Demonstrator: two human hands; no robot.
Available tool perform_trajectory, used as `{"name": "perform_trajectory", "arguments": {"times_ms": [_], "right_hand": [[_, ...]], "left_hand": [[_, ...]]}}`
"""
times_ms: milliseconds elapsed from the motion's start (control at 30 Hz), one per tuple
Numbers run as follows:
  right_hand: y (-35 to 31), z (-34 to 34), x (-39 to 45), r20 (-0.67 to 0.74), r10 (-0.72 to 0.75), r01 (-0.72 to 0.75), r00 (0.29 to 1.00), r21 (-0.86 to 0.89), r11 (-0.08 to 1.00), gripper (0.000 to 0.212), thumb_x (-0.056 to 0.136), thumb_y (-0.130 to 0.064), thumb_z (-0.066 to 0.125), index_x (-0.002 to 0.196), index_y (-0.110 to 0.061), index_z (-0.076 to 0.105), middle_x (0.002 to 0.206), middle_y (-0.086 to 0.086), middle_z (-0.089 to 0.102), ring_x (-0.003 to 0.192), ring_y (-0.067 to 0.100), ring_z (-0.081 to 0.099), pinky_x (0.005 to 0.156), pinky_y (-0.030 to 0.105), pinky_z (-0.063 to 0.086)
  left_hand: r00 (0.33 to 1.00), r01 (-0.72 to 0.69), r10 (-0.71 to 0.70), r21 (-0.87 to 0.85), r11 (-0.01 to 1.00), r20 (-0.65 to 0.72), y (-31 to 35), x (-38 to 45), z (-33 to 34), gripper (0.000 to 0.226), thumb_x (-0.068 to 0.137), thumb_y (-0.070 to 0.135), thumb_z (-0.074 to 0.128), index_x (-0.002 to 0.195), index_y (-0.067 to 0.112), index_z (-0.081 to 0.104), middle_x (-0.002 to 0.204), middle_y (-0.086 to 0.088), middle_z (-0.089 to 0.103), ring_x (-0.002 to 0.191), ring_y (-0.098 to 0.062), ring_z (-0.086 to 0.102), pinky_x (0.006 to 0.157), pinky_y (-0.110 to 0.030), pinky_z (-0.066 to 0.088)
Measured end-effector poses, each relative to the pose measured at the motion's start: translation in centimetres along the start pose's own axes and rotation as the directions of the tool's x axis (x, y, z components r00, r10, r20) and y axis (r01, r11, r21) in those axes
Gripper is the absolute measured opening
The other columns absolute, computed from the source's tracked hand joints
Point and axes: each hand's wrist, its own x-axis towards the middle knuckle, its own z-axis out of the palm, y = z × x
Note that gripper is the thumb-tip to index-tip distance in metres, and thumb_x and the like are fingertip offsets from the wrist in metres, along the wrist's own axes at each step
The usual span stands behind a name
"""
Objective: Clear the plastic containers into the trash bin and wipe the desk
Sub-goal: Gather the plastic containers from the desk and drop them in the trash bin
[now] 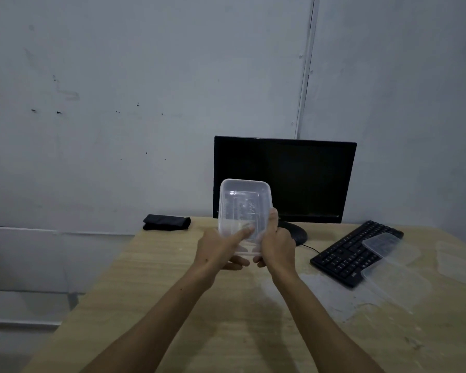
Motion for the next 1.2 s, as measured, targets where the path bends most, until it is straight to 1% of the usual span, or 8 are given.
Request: {"name": "perform_trajectory", "arguments": {"times_ms": [167, 267, 367, 533, 667, 833, 1000, 1200], "right_hand": [[-0.1, -0.6, -0.6, 0.292, 0.103, -0.144, 0.951, 0.125, 0.982, 0.071, 0.102, -0.071, 0.028, 0.098, -0.014, 0.070, 0.075, 0.012, 0.075, 0.058, 0.020, 0.071, 0.058, 0.034, 0.062], [0.2, -0.8, -1.1, 0.462, 0.028, -0.124, 0.887, 0.180, 0.976, 0.059, 0.098, -0.068, 0.044, 0.111, -0.016, 0.067, 0.073, 0.010, 0.074, 0.064, 0.020, 0.071, 0.064, 0.034, 0.062], [0.6, -1.1, -1.2, 0.405, -0.007, -0.128, 0.914, 0.304, 0.944, 0.054, 0.096, -0.062, 0.056, 0.109, -0.012, 0.069, 0.074, 0.012, 0.072, 0.064, 0.020, 0.069, 0.064, 0.032, 0.059], [0.4, -1.3, -1.3, 0.396, 0.078, -0.239, 0.915, 0.379, 0.894, 0.057, 0.098, -0.059, 0.057, 0.105, -0.007, 0.077, 0.077, 0.016, 0.071, 0.063, 0.017, 0.066, 0.063, 0.029, 0.058], [-0.1, -1.0, -2.0, 0.422, 0.127, -0.321, 0.898, 0.429, 0.844, 0.057, 0.101, -0.056, 0.055, 0.107, -0.003, 0.074, 0.069, 0.010, 0.071, 0.063, 0.016, 0.069, 0.064, 0.027, 0.061], [-0.2, -1.0, -2.2, 0.419, 0.144, -0.293, 0.896, 0.317, 0.902, 0.054, 0.103, -0.061, 0.046, 0.107, -0.014, 0.072, 0.076, 0.010, 0.075, 0.067, 0.018, 0.071, 0.065, 0.030, 0.060], [-0.3, -1.2, -1.7, 0.447, 0.111, -0.287, 0.887, 0.350, 0.892, 0.038, 0.099, -0.044, 0.067, 0.113, -0.008, 0.069, 0.106, 0.015, 0.076, 0.088, 0.024, 0.076, 0.081, 0.039, 0.065], [-1.3, 0.1, -2.1, 0.326, 0.067, -0.225, 0.943, 0.476, 0.850, 0.032, 0.092, -0.028, 0.079, 0.108, -0.001, 0.071, 0.097, 0.014, 0.079, 0.083, 0.020, 0.078, 0.079, 0.032, 0.064]], "left_hand": [[0.984, -0.017, 0.020, 0.018, 1.000, -0.177, 0.2, 0.7, -0.5, 0.050, 0.077, 0.053, 0.083, 0.088, 0.006, 0.071, 0.063, -0.012, 0.075, 0.047, -0.020, 0.070, 0.046, -0.026, 0.053], [0.976, 0.011, -0.027, -0.072, 0.997, -0.214, -0.1, 1.1, -1.0, 0.053, 0.078, 0.055, 0.082, 0.092, 0.005, 0.070, 0.065, -0.013, 0.075, 0.046, -0.016, 0.067, 0.046, -0.024, 0.050], [0.995, 0.018, -0.030, -0.130, 0.991, -0.091, -0.6, 0.7, -1.1, 0.053, 0.079, 0.055, 0.081, 0.100, 0.007, 0.071, 0.077, -0.012, 0.078, 0.058, -0.019, 0.071, 0.056, -0.031, 0.057], [0.966, -0.045, 0.119, -0.302, 0.952, 0.231, -1.6, -0.1, -1.7, 0.039, 0.086, 0.020, 0.080, 0.121, 0.010, 0.069, 0.111, -0.015, 0.077, 0.103, -0.032, 0.075, 0.086, -0.043, 0.061], [0.961, -0.012, 0.133, -0.447, 0.894, 0.242, -2.2, 0.0, -2.5, 0.049, 0.084, 0.010, 0.081, 0.128, -0.003, 0.063, 0.122, -0.023, 0.072, 0.114, -0.036, 0.071, 0.101, -0.045, 0.054], [0.961, 0.003, 0.090, -0.337, 0.941, 0.261, -1.4, 0.0, -3.9, 0.058, 0.076, 0.012, 0.085, 0.128, -0.001, 0.061, 0.120, -0.018, 0.074, 0.113, -0.032, 0.072, 0.100, -0.041, 0.058], [0.941, 0.135, -0.040, -0.263, 0.955, 0.337, 0.2, 0.6, -6.5, 0.048, 0.076, 0.004, 0.084, 0.118, -0.011, 0.066, 0.116, -0.023, 0.074, 0.108, -0.034, 0.074, 0.090, -0.034, 0.062], [0.962, 0.118, -0.004, -0.401, 0.909, 0.275, -0.5, 0.0, -5.7, 0.053, 0.077, 0.018, 0.082, 0.123, -0.003, 0.066, 0.119, -0.020, 0.074, 0.111, -0.031, 0.073, 0.102, -0.039, 0.055]]}}
